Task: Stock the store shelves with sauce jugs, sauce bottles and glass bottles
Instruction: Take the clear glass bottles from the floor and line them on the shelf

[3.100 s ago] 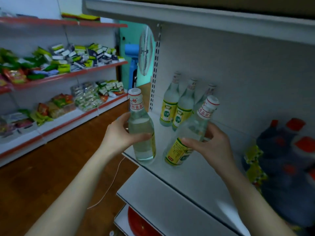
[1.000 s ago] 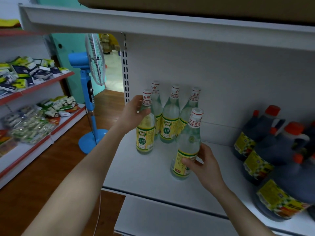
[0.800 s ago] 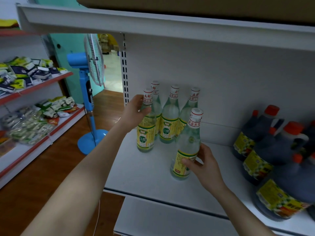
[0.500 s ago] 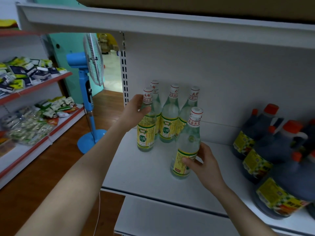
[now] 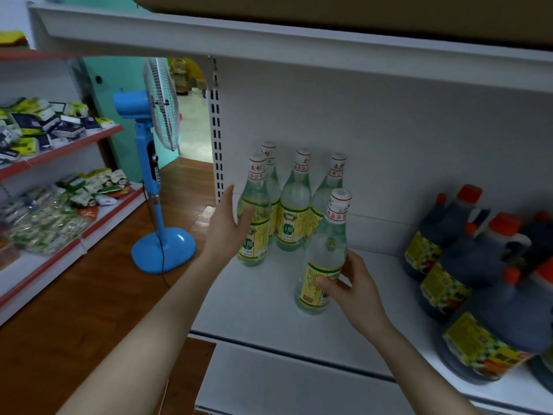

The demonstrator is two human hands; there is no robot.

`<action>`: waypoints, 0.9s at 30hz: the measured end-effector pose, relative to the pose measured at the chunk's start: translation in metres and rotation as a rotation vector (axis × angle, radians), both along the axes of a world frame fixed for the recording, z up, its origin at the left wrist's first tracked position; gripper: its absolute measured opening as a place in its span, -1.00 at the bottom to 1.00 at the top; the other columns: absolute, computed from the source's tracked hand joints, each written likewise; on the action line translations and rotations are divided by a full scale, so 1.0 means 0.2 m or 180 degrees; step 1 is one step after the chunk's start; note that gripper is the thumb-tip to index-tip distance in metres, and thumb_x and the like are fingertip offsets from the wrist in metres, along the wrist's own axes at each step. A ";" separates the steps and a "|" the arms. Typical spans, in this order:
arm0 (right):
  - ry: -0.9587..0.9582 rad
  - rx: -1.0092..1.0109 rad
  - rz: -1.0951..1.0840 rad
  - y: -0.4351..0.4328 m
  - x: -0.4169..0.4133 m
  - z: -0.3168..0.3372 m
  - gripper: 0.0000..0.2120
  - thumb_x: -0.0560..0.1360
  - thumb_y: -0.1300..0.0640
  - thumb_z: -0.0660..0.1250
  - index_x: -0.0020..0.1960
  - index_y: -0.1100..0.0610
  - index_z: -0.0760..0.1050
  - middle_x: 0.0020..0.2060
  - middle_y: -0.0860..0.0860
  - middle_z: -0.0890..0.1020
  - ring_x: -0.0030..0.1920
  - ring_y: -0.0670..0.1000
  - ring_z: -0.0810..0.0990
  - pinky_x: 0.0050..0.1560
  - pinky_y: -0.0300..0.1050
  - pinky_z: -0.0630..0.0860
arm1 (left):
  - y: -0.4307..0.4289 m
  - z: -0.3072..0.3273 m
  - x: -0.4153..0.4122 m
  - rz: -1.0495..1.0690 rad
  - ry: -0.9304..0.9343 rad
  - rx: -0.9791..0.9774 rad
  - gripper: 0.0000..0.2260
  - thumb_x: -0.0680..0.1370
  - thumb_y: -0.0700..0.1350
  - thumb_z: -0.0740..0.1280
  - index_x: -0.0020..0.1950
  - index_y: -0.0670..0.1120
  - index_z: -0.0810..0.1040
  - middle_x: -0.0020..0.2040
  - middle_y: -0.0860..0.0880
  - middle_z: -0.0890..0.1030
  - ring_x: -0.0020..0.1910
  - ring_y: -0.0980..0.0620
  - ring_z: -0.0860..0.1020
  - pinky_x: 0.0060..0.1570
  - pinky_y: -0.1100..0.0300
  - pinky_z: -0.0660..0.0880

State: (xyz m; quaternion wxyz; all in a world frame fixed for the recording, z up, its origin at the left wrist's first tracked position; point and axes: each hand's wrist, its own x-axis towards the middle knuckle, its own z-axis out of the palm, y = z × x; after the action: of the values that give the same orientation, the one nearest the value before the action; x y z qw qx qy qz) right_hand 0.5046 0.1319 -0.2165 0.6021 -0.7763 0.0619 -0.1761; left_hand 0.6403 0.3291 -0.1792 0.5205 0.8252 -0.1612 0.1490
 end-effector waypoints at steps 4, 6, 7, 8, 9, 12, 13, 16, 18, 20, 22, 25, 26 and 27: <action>0.0030 0.0033 0.0043 -0.01 0.04 0.00 -0.50 0.35 0.32 0.45 0.21 0.10 0.35 0.12 0.02 0.53 0.15 -0.04 0.50 -0.04 -0.47 0.49 | 0.09 -0.27 -0.14 0.0323 0.0344 0.1265 -0.53 0.59 -0.03 0.17 0.45 -0.18 0.20 0.44 -0.18 0.30 0.43 -0.14 0.26 0.37 -0.06 0.24; 0.0043 0.0038 0.0062 0.00 0.07 0.01 -0.50 0.35 0.32 0.45 0.22 0.13 0.35 0.13 0.04 0.52 0.16 -0.02 0.50 -0.03 -0.47 0.50 | 0.12 -0.37 -0.18 0.0319 0.0691 0.2347 -0.52 0.61 0.06 0.08 0.48 -0.12 0.15 0.49 -0.15 0.19 0.49 -0.13 0.11 0.39 -0.16 0.12; 0.0043 0.0017 0.0034 0.01 0.10 0.01 -0.48 0.35 0.32 0.45 0.24 0.16 0.35 0.13 0.05 0.52 0.15 -0.01 0.50 -0.06 -0.50 0.48 | 0.13 -0.40 -0.20 0.0236 0.0815 0.2617 -0.52 0.61 0.09 0.05 0.48 -0.09 0.13 0.51 -0.13 0.14 0.50 -0.13 0.05 0.39 -0.20 0.07; 0.0034 -0.0020 -0.0024 0.02 0.12 0.01 -0.46 0.34 0.32 0.46 0.26 0.20 0.34 0.12 0.05 0.52 0.13 -0.01 0.50 -0.09 -0.53 0.46 | 0.14 -0.42 -0.21 0.0154 0.0890 0.2741 -0.52 0.61 0.10 0.03 0.47 -0.08 0.13 0.51 -0.12 0.12 0.51 -0.12 0.02 0.39 -0.23 0.06; 0.0017 -0.0057 -0.0099 0.04 0.14 0.02 -0.44 0.33 0.32 0.47 0.27 0.22 0.34 0.11 0.04 0.51 0.12 -0.01 0.50 -0.13 -0.54 0.45 | 0.15 -0.44 -0.23 0.0102 0.0912 0.2802 -0.53 0.61 0.11 0.02 0.46 -0.07 0.15 0.50 -0.12 0.11 0.51 -0.13 0.01 0.38 -0.25 0.05; -0.0008 -0.0177 -0.0294 0.10 0.22 0.04 -0.40 0.31 0.26 0.51 0.27 0.21 0.32 0.08 -0.03 0.48 0.09 -0.04 0.47 -0.08 -0.38 0.42 | 0.15 -0.49 -0.25 0.0131 0.0870 0.2899 -0.54 0.62 0.10 -0.02 0.47 -0.07 0.13 0.52 -0.14 0.07 0.51 -0.14 -0.02 0.41 -0.23 0.00; 0.0027 -0.0225 -0.0350 0.12 0.25 0.05 -0.39 0.30 0.24 0.52 0.26 0.19 0.31 0.06 -0.06 0.47 0.06 -0.07 0.46 -0.04 -0.30 0.39 | 0.15 -0.49 -0.26 0.0161 0.0849 0.2904 -0.53 0.62 0.10 -0.03 0.47 -0.07 0.12 0.52 -0.13 0.05 0.52 -0.13 -0.03 0.41 -0.22 -0.01; 0.0007 -0.0245 -0.0303 0.16 0.31 0.06 -0.45 0.25 0.23 0.55 0.13 0.06 0.35 -0.02 -0.14 0.49 -0.07 -0.23 0.50 -0.05 -0.30 0.41 | 0.15 -0.50 -0.26 0.0189 0.0797 0.2886 -0.53 0.61 0.11 -0.03 0.47 -0.06 0.13 0.52 -0.12 0.06 0.52 -0.12 -0.03 0.41 -0.21 -0.01; -0.0073 -0.0293 -0.0120 0.16 0.32 0.00 -0.45 0.21 0.28 0.57 0.03 -0.05 0.38 -0.03 -0.20 0.54 -0.06 -0.33 0.53 -0.04 -0.38 0.47 | 0.16 -0.50 -0.26 0.0179 0.0804 0.2820 -0.53 0.61 0.11 -0.02 0.48 -0.06 0.13 0.53 -0.12 0.06 0.52 -0.12 -0.03 0.42 -0.20 -0.02; 0.0060 -0.0390 0.0009 0.14 0.31 -0.08 -0.47 0.25 0.32 0.53 0.06 -0.04 0.37 0.00 -0.17 0.55 0.04 -0.26 0.55 -0.01 -0.37 0.44 | 0.16 -0.49 -0.26 0.0190 0.0805 0.2788 -0.52 0.61 0.11 -0.02 0.48 -0.06 0.13 0.53 -0.12 0.05 0.52 -0.12 -0.03 0.42 -0.20 -0.04; 0.0294 -0.0411 -0.0015 0.13 0.30 -0.15 -0.48 0.31 0.32 0.48 0.18 0.08 0.36 0.05 -0.06 0.53 0.14 -0.05 0.53 0.05 -0.24 0.39 | 0.16 -0.49 -0.26 0.0204 0.0804 0.2810 -0.52 0.61 0.11 -0.02 0.48 -0.05 0.13 0.53 -0.12 0.05 0.52 -0.12 -0.03 0.43 -0.19 -0.04; 0.0394 -0.0397 -0.0178 0.13 0.32 -0.17 -0.46 0.29 0.30 0.51 0.21 0.18 0.39 0.04 -0.01 0.53 0.06 -0.03 0.50 0.03 -0.20 0.37 | 0.16 -0.49 -0.26 0.0211 0.0808 0.2826 -0.52 0.61 0.12 -0.03 0.48 -0.04 0.13 0.53 -0.11 0.06 0.52 -0.11 -0.03 0.43 -0.18 -0.03; 0.0404 -0.0412 -0.0215 0.14 0.33 -0.16 -0.46 0.27 0.29 0.52 0.19 0.20 0.40 0.02 -0.02 0.52 0.03 -0.04 0.50 0.01 -0.21 0.36 | 0.16 -0.49 -0.26 0.0210 0.0807 0.2814 -0.52 0.61 0.12 -0.02 0.48 -0.04 0.13 0.53 -0.11 0.06 0.52 -0.11 -0.02 0.43 -0.17 -0.03; 0.0399 -0.0431 -0.0239 0.14 0.34 -0.15 -0.46 0.27 0.28 0.53 0.18 0.21 0.41 0.01 -0.01 0.52 0.01 -0.05 0.49 -0.01 -0.21 0.36 | 0.16 -0.49 -0.26 0.0212 0.0805 0.2806 -0.52 0.61 0.12 -0.02 0.49 -0.04 0.12 0.53 -0.11 0.06 0.52 -0.11 -0.02 0.43 -0.17 -0.03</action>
State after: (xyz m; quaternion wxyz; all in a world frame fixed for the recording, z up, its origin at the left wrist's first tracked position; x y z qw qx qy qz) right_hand 0.5730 0.1606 -0.2470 0.5362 -0.8218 0.1165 -0.1535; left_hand 0.5873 0.3608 -0.2775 0.1304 0.9843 -0.1178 -0.0190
